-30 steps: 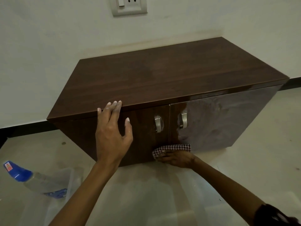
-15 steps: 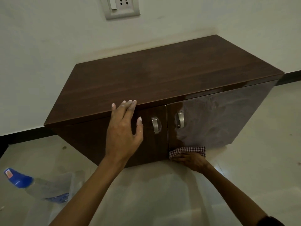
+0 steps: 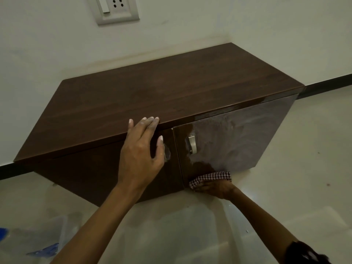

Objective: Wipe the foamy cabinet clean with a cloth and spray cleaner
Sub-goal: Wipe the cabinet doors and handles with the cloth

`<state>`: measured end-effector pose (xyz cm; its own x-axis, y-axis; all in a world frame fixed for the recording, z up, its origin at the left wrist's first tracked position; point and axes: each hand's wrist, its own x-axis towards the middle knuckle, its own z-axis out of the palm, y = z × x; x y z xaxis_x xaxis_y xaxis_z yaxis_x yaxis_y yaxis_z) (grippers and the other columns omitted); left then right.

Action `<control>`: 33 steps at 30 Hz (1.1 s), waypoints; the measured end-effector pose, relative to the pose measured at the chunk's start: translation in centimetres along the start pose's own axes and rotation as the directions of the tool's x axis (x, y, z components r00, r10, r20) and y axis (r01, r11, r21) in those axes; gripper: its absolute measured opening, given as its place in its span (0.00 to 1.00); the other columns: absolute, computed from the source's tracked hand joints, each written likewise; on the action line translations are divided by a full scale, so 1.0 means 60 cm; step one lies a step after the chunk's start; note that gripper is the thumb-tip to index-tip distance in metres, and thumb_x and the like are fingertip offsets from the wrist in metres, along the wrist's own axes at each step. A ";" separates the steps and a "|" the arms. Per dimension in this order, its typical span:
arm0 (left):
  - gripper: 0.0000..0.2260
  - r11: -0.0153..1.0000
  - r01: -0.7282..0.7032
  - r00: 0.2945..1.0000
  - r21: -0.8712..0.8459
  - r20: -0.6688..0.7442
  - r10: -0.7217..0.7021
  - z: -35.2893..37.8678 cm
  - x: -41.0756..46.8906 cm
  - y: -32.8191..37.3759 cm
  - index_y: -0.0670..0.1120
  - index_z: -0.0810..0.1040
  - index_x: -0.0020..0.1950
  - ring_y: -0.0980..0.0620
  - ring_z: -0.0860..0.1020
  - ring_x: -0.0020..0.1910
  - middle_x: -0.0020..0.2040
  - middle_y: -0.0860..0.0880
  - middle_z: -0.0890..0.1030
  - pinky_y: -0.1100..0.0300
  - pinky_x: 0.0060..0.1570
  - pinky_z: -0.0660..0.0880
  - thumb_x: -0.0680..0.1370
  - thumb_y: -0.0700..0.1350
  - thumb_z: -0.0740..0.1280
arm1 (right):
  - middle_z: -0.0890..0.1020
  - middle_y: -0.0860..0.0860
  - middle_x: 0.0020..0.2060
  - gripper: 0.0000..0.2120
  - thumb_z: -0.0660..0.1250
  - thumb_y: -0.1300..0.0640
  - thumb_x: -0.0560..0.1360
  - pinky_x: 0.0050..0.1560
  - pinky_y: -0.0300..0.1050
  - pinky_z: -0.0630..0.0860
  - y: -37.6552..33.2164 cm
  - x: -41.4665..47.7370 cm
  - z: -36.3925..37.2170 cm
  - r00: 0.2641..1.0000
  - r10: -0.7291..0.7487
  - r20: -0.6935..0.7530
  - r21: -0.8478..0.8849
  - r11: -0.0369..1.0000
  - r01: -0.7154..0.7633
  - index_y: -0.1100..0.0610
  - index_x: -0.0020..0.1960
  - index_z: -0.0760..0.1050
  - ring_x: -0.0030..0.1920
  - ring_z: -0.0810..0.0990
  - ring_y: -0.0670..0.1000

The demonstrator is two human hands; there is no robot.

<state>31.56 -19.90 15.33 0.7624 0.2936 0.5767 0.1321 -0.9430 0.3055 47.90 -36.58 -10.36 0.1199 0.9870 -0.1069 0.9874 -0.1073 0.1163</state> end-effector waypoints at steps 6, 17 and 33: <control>0.20 0.999 -0.022 1.000 -0.034 -0.016 0.022 0.006 0.004 -0.005 0.39 0.71 0.65 0.56 0.69 0.64 0.61 0.42 0.77 0.60 0.70 0.57 0.75 0.46 0.58 | 0.43 0.46 0.76 0.28 0.47 0.62 0.78 0.73 0.43 0.40 0.017 -0.024 -0.043 0.937 0.075 -0.340 -0.102 0.988 -0.116 0.52 0.76 0.43 0.73 0.56 0.47; 0.19 0.997 -0.033 0.999 -0.063 -0.032 0.031 0.008 0.009 0.001 0.40 0.73 0.63 0.61 0.67 0.61 0.60 0.43 0.78 0.62 0.69 0.59 0.75 0.46 0.58 | 0.66 0.50 0.61 0.31 0.57 0.59 0.77 0.75 0.48 0.48 0.009 0.023 -0.094 0.500 0.127 -0.857 -0.039 0.950 -0.309 0.51 0.76 0.49 0.68 0.61 0.48; 0.20 0.993 -0.090 0.994 -0.076 0.058 0.094 0.008 0.010 0.009 0.40 0.71 0.66 0.54 0.68 0.66 0.63 0.43 0.76 0.64 0.72 0.53 0.75 0.44 0.57 | 0.56 0.48 0.67 0.34 0.61 0.62 0.73 0.74 0.51 0.47 -0.010 0.056 -0.167 0.151 0.492 -0.857 0.428 0.844 -0.323 0.46 0.74 0.52 0.76 0.47 0.46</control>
<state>32.42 -20.28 15.50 0.8066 0.1939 0.5583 0.0146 -0.9509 0.3093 46.66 -31.99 -0.90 0.4155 0.1989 0.8876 0.8389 -0.4609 -0.2895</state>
